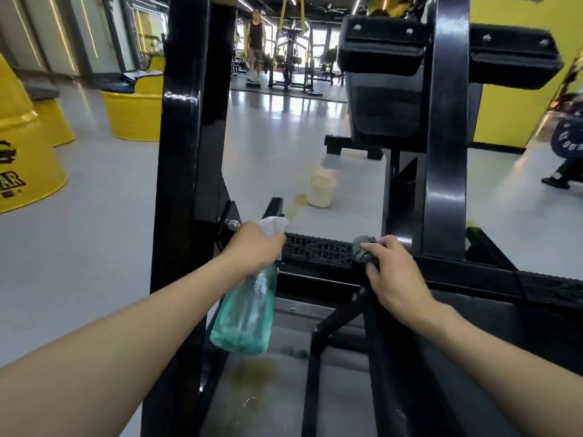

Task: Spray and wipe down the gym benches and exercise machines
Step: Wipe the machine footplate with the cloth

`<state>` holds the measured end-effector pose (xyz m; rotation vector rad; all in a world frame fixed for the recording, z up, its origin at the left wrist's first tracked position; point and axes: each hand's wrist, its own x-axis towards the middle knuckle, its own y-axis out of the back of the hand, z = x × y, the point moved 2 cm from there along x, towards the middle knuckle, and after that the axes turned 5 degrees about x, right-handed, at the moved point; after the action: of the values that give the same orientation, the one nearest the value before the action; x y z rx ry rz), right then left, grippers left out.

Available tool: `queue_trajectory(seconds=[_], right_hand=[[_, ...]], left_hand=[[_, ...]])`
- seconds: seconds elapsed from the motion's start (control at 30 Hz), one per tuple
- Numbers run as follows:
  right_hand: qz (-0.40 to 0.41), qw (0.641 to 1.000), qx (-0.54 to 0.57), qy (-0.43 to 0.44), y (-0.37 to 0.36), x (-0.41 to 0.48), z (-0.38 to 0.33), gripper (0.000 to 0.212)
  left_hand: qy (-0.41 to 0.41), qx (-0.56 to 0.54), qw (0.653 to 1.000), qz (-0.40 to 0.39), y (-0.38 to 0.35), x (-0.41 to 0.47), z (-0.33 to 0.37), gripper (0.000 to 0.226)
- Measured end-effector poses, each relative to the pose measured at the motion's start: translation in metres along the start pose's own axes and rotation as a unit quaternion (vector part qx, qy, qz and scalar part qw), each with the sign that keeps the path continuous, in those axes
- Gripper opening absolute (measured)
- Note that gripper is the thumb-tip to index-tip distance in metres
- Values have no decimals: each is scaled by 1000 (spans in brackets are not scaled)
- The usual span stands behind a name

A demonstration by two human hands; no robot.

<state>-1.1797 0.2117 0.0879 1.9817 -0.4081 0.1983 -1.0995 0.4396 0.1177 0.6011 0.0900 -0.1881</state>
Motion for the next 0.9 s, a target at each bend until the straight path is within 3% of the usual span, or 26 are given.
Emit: queue_trajectory(seconds=[0.07, 0.13, 0.23, 0.37, 0.47, 0.6, 0.73, 0.9], right_hand=[[17, 1000, -12, 11, -11, 1, -9, 40], [36, 999, -16, 34, -22, 3, -21, 39], [48, 996, -12, 80, -45, 12, -50, 36], [-4, 986, 4, 169, -78, 33, -98, 27], [-31, 978, -21, 206, -77, 39, -100, 27], [-36, 980, -59, 184, -44, 24, -61, 37], [-4, 990, -78, 119, -4, 4, -2, 28], [33, 991, -96, 83, 9, -9, 21, 18]], left_hand=[[-9, -30, 999, -10, 0, 3, -7, 52], [-12, -65, 998, -16, -2, 9, -16, 64], [-32, -94, 995, -29, -2, 5, -17, 42], [-53, -120, 991, 14, 4, -2, -14, 14], [-43, -138, 989, 31, 4, -2, -17, 11], [-30, -132, 991, 16, -2, -5, -17, 24], [-38, -133, 990, 23, -7, -4, -15, 11], [-35, -122, 991, 38, -8, 2, -17, 14]])
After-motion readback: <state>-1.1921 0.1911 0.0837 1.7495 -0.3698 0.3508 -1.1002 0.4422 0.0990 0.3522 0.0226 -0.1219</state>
